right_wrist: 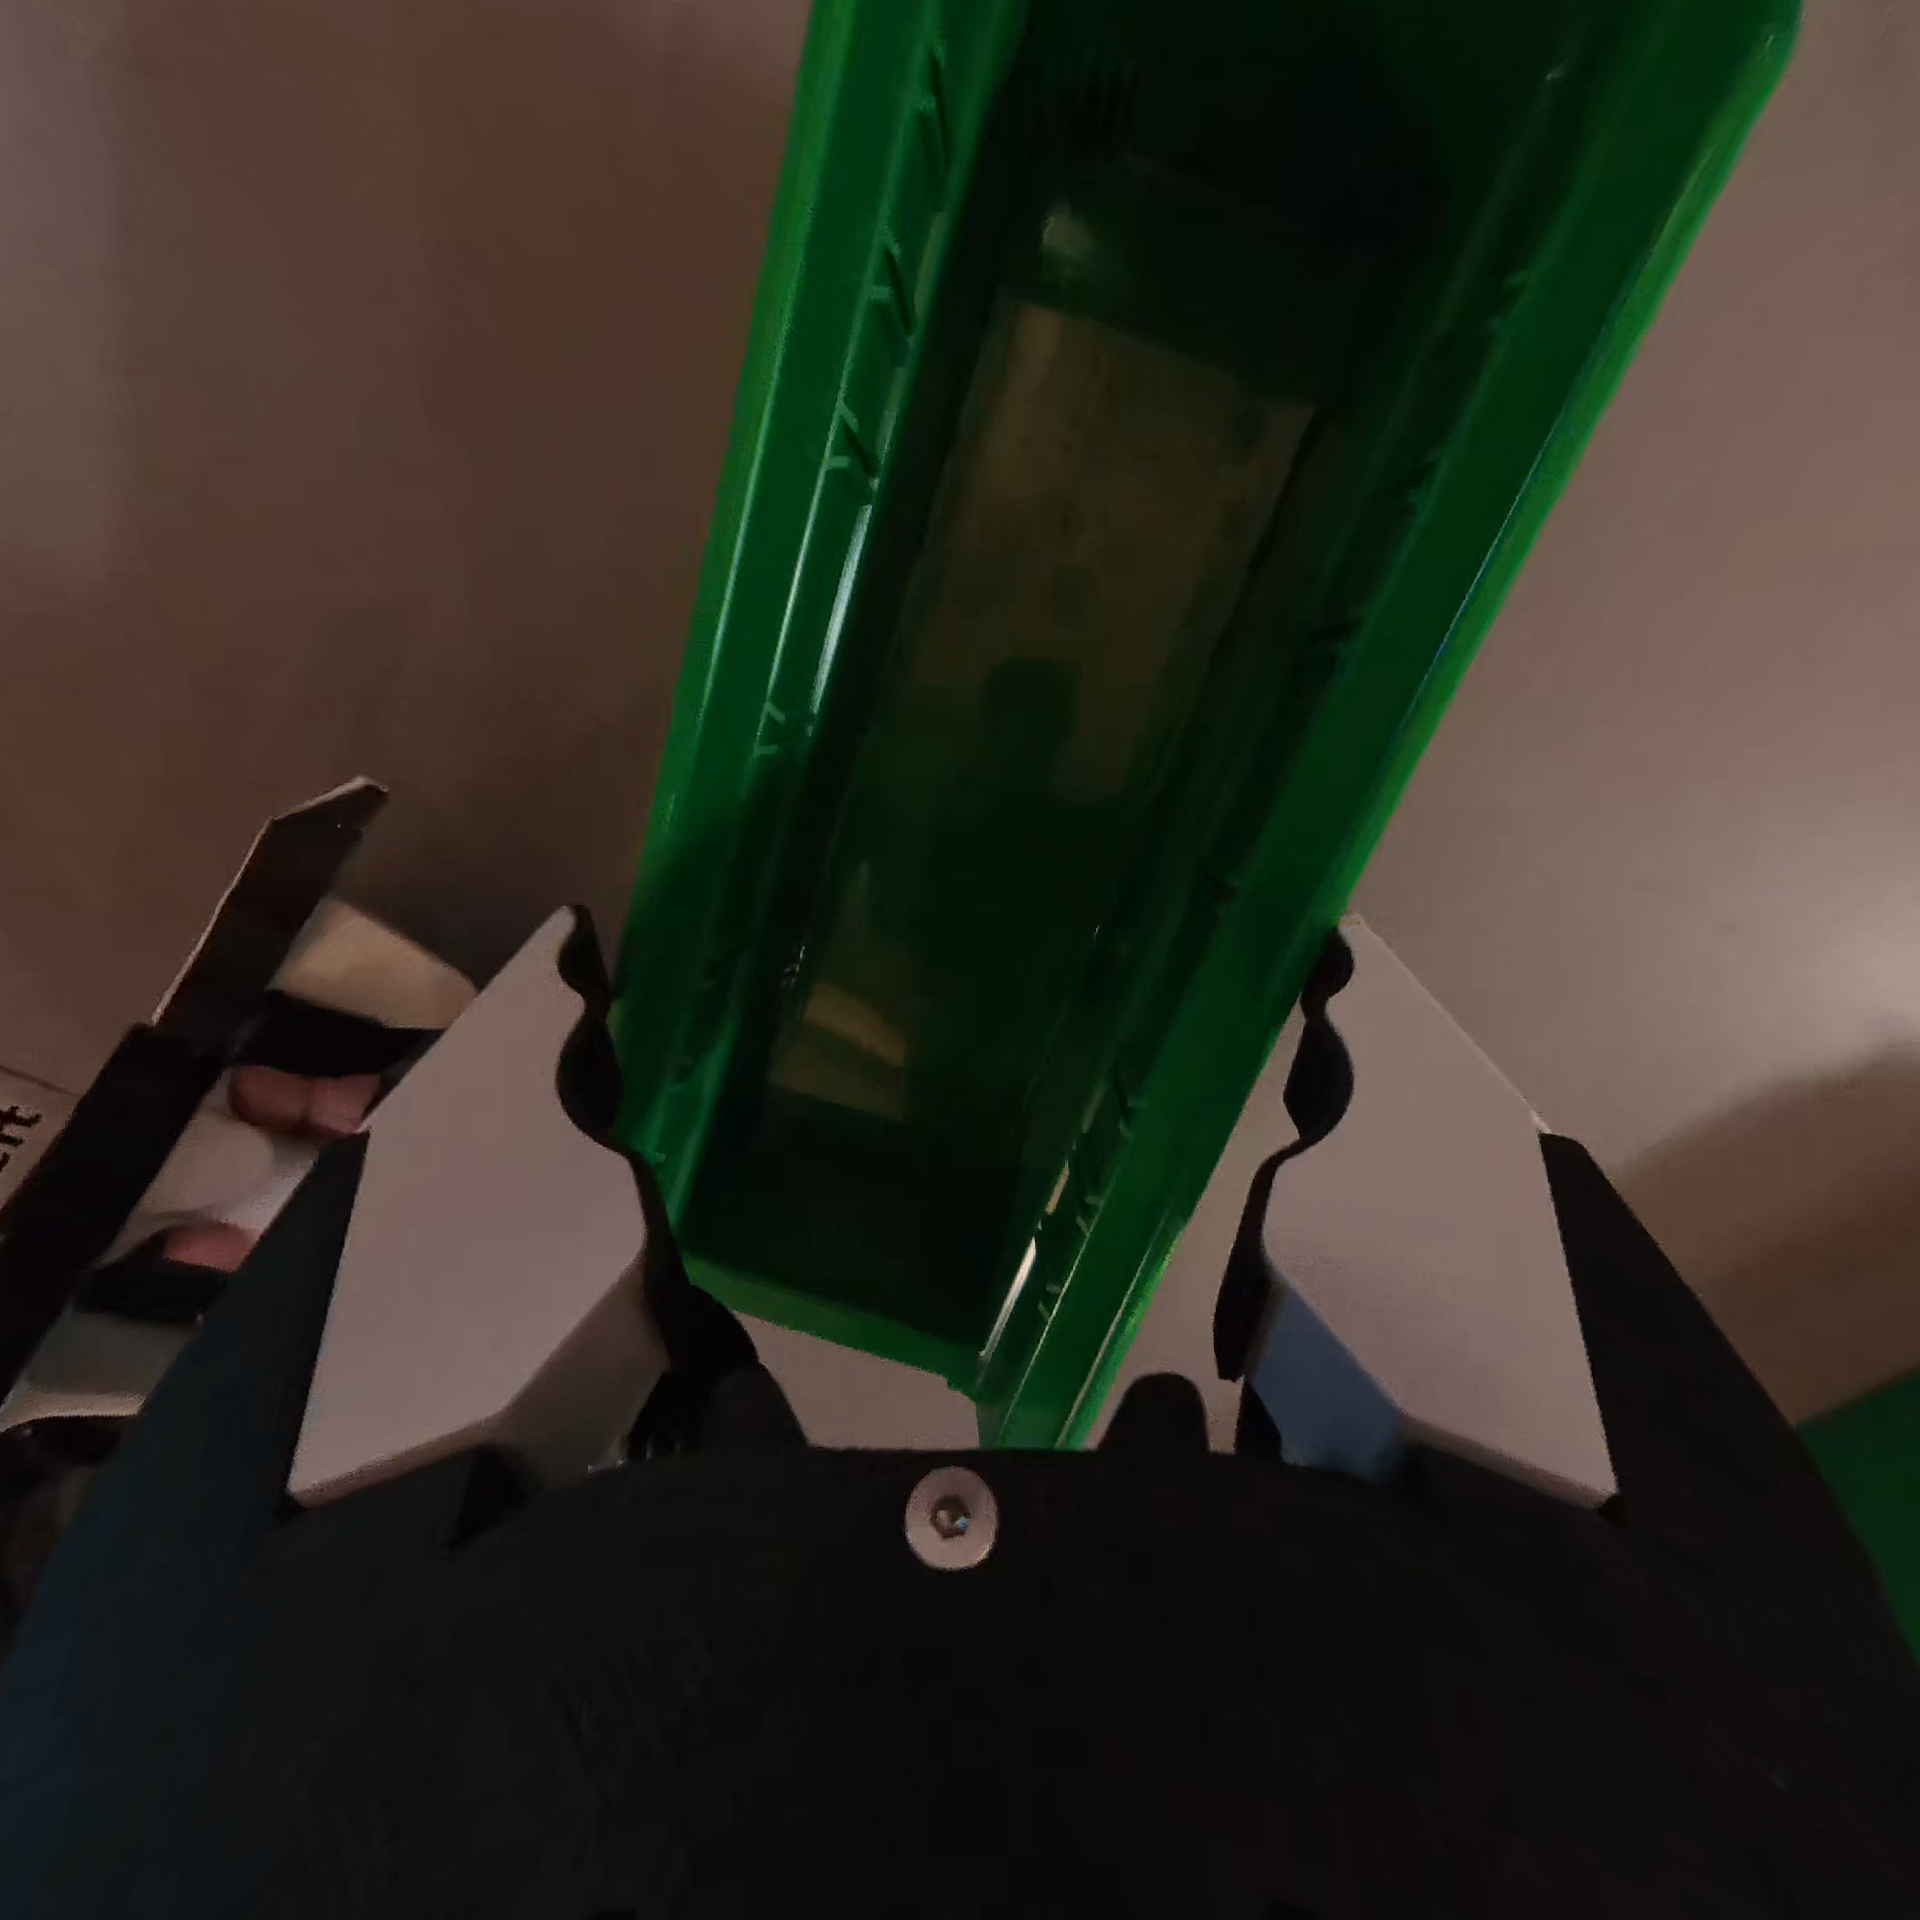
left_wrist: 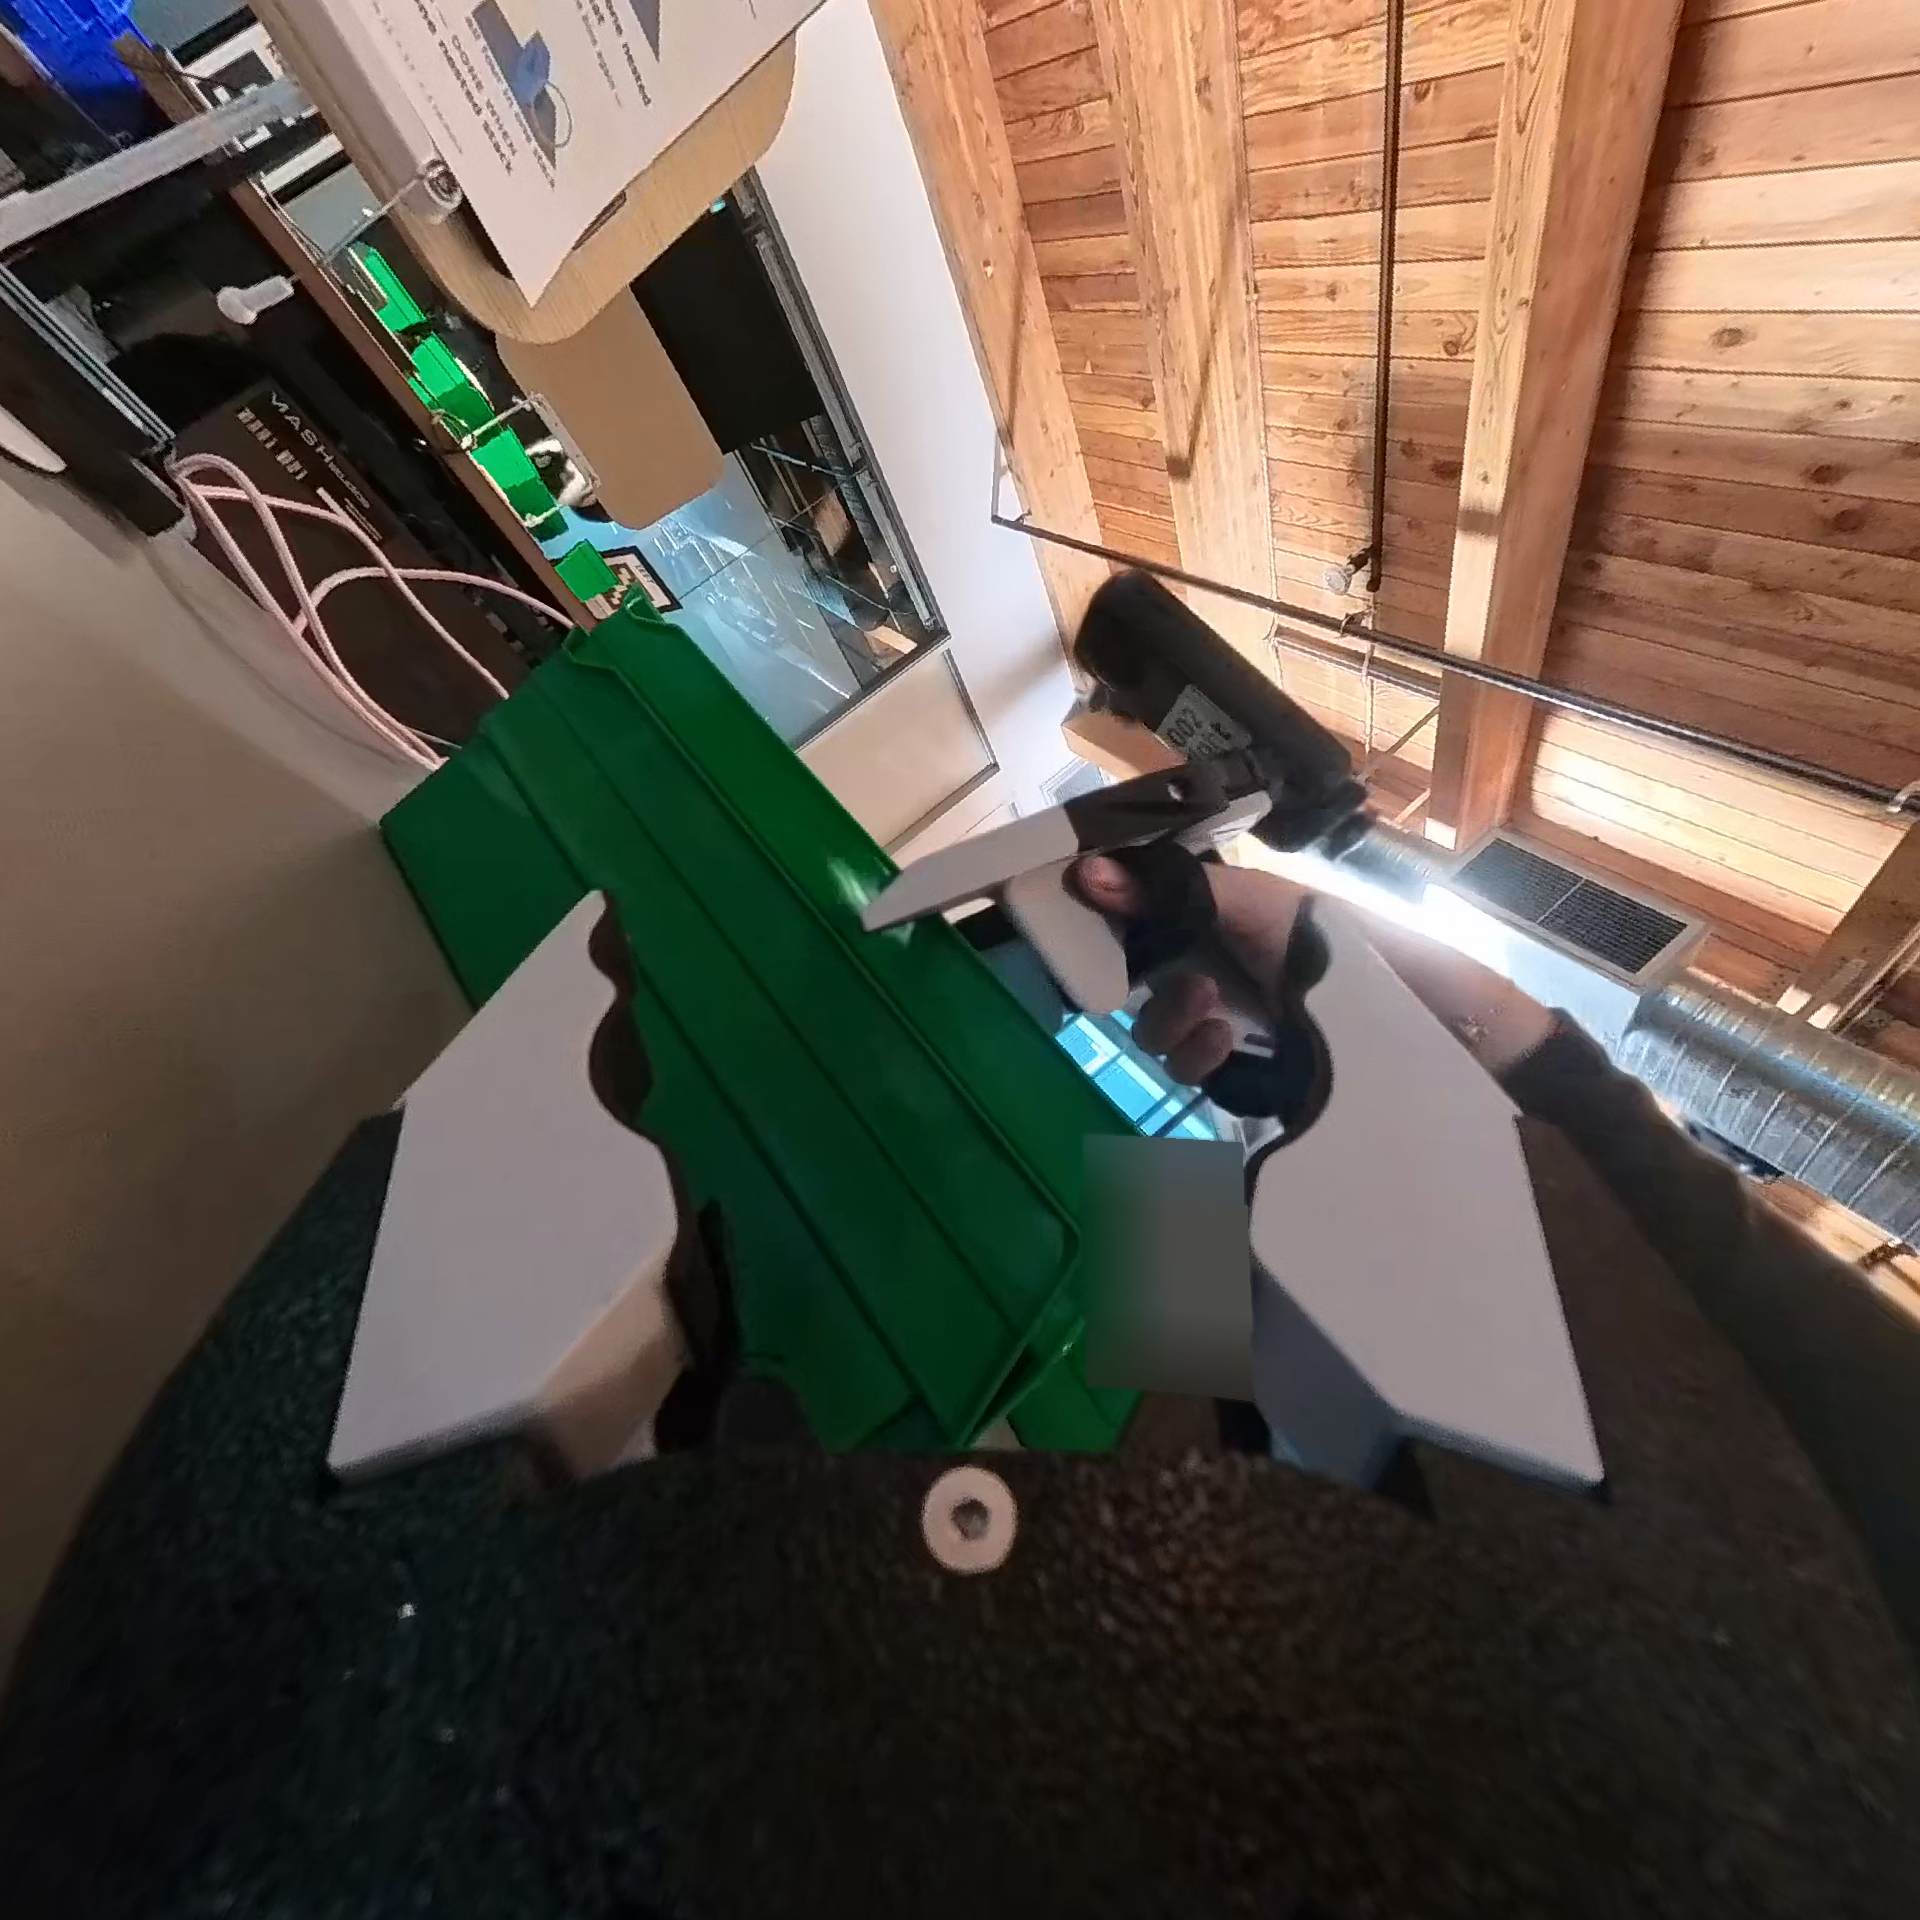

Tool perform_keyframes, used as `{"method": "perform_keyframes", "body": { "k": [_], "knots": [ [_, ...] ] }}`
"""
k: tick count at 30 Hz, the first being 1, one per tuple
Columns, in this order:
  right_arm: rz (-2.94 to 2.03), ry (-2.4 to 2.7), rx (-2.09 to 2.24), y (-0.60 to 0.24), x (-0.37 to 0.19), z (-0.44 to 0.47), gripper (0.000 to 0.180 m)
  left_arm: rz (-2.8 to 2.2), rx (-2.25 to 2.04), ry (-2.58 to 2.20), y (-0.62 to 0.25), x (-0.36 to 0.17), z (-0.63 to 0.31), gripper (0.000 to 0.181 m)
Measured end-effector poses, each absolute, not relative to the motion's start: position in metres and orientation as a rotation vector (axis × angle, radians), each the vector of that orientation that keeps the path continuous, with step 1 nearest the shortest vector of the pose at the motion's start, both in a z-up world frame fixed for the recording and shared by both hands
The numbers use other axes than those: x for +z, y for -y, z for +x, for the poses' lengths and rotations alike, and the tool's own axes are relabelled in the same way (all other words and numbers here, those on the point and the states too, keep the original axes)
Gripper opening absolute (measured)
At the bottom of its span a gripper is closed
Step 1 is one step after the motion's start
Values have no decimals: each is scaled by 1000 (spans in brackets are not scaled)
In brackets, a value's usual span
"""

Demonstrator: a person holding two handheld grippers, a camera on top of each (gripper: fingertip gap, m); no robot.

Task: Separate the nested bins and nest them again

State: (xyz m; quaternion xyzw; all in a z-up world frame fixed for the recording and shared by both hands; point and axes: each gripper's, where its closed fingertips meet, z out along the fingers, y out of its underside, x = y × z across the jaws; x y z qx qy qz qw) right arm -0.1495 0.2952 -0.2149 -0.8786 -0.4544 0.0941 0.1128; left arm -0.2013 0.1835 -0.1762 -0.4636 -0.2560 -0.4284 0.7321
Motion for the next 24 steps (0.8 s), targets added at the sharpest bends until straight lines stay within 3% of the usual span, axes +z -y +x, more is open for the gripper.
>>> {"method": "perform_keyframes", "body": {
  "k": [6,10,24],
  "knots": [
    [-2596,1321,245,-301,-214,-151,130,-1023,-970,574,-186,-178,-201,116],
    [-2569,1304,251,-306,-207,-155,109,-1020,-975,581,-186,-178,-202,115],
    [-2457,1340,356,-297,-170,-166,97,-1027,-993,593,-188,-181,-203,115]
  ]
}}
